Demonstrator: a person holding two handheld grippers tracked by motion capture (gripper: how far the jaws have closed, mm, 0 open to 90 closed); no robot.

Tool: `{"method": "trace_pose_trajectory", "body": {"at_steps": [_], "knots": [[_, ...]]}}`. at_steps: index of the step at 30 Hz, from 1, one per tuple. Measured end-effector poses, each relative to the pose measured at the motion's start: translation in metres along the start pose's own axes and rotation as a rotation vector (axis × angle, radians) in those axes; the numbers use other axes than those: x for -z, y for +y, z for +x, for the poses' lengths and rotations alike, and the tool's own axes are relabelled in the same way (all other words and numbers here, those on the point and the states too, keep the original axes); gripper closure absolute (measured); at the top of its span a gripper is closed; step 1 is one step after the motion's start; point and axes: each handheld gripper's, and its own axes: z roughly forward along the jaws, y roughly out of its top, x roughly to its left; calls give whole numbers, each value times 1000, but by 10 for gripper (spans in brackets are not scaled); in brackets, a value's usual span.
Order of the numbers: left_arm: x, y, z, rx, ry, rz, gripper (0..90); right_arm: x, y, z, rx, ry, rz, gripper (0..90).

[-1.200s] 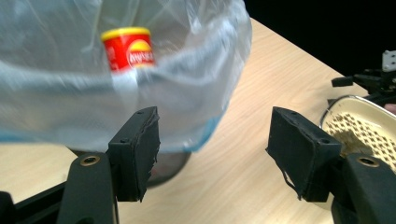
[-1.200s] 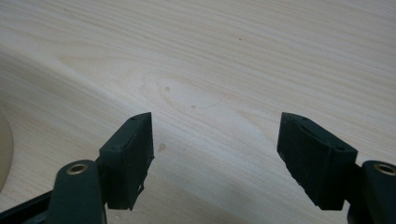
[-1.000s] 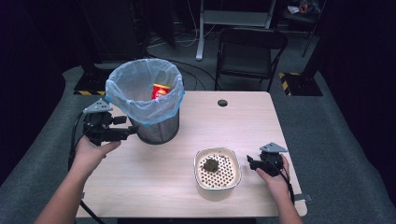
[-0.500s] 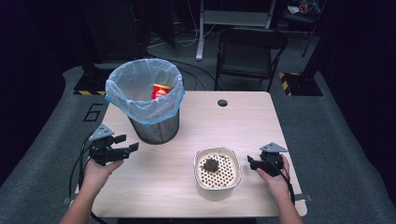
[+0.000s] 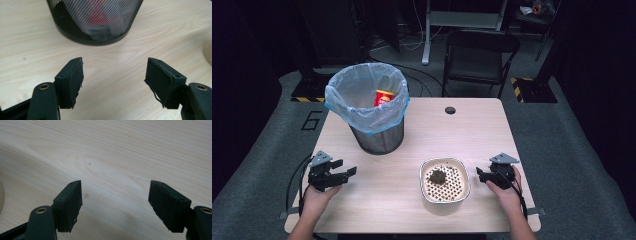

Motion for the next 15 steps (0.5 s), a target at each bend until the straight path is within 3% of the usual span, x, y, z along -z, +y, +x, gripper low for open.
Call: {"method": "trace_pose_trajectory", "body": {"at_steps": [6,8,10,11,12,13,15], "knots": [[-11,-18,10,35,31,27,295,0,0,-1,8,0,4,266],[-17,-24,15,83,43,59,289,0,0,-1,3,-4,1,266],[-19,-26,18,82,51,71,283,0,-1,-1,3,-3,1,265],[-22,-29,22,54,75,89,281,0,-1,-2,1,-19,6,261],[-22,-29,22,54,75,89,280,0,-1,-2,1,-19,6,261],[-24,-33,26,40,111,109,276,0,-2,-5,-11,-34,6,256],[-25,-35,29,30,127,105,272,0,-3,-7,-11,-35,8,255]]}}
